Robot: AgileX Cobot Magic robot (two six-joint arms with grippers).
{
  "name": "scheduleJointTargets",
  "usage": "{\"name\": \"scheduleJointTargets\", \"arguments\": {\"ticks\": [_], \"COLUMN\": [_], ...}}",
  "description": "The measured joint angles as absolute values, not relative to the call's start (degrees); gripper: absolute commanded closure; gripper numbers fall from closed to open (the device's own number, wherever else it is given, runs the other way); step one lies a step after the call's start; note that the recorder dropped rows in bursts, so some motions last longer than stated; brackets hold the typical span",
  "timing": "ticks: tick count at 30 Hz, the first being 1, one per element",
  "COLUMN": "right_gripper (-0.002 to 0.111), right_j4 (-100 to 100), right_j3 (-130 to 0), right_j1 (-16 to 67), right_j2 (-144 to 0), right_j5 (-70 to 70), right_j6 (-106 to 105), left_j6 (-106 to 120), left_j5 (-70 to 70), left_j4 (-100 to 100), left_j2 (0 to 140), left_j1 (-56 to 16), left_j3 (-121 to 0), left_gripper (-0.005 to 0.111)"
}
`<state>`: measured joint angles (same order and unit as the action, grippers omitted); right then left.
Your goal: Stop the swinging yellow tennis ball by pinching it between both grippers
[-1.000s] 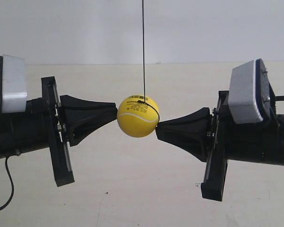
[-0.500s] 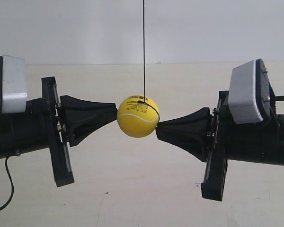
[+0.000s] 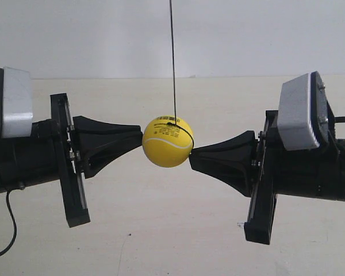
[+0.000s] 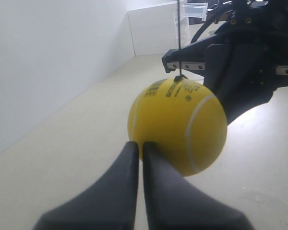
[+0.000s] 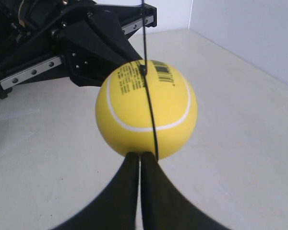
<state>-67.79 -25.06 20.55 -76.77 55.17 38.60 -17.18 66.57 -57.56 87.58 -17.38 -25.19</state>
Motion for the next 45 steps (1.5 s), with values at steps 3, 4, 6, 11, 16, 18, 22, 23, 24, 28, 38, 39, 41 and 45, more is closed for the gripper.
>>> {"name": "scheduleJointTargets", "arguments": {"ticks": [3,4,6,11,16,18,22,23,24,28,38,39,41,45], "right_gripper": [0.108,0.108,0.108,0.108,0.108,0.108,0.108,0.108,0.108,0.108,0.108,0.108,0.108,0.108], "right_j4": [-67.8,-67.8,-67.8,-67.8,-67.8,-67.7,-67.7,-67.7,-67.7,-67.7,-67.7,-67.7,-67.7,-67.7], "right_j3": [-25.1,-25.1,-25.1,-25.1,-25.1,-25.1,-25.1,-25.1,-25.1,-25.1,-25.1,-25.1,-25.1,-25.1], "right_j1": [20.6,20.6,20.6,20.6,20.6,20.6,20.6,20.6,20.6,20.6,20.6,20.6,20.6,20.6], "right_j2": [-76.8,-76.8,-76.8,-76.8,-76.8,-76.3,-72.7,-71.4,-69.9,-64.4,-51.2,-50.0,-47.3,-42.2], "right_j5": [55.2,55.2,55.2,55.2,55.6,55.6,52.8,51.6,50.6,45.9,39.8,39.2,37.7,35.7], "right_j6": [38.6,38.6,38.6,38.6,38.5,38.5,39.5,40.1,40.8,44.8,55.7,56.9,59.4,63.3], "left_j6": [-17.2,-17.2,-17.2,-17.2,-17.2,-17.5,-20.3,-21.4,-22.1,-26.3,-33.2,-33.4,-33.8,-34.8], "left_j5": [66.6,66.6,66.5,66.5,63.0,60.1,54.1,51.8,50.1,40.6,29.3,28.4,26.5,24.2], "left_j4": [-57.6,-57.6,-57.6,-57.4,-55.1,-53.7,-50.5,-49.7,-49.1,-45.5,-40.3,-39.4,-37.6,-36.3], "left_j2": [87.6,87.6,87.6,87.6,87.6,87.3,84.5,83.0,81.8,75.7,56.5,54.4,50.2,42.5], "left_j1": [-17.4,-17.4,-17.4,-17.4,-17.4,-17.4,-17.4,-17.4,-17.4,-17.4,-17.4,-17.4,-17.4,-17.4], "left_j3": [-25.2,-25.2,-25.2,-25.2,-25.2,-25.2,-25.2,-25.2,-25.2,-25.2,-22.9,-22.6,-21.8,-20.2], "left_gripper": [0.102,0.102,0.102,0.102,0.102,0.102,0.102,0.102,0.102,0.102,0.102,0.102,0.102,0.102]}}
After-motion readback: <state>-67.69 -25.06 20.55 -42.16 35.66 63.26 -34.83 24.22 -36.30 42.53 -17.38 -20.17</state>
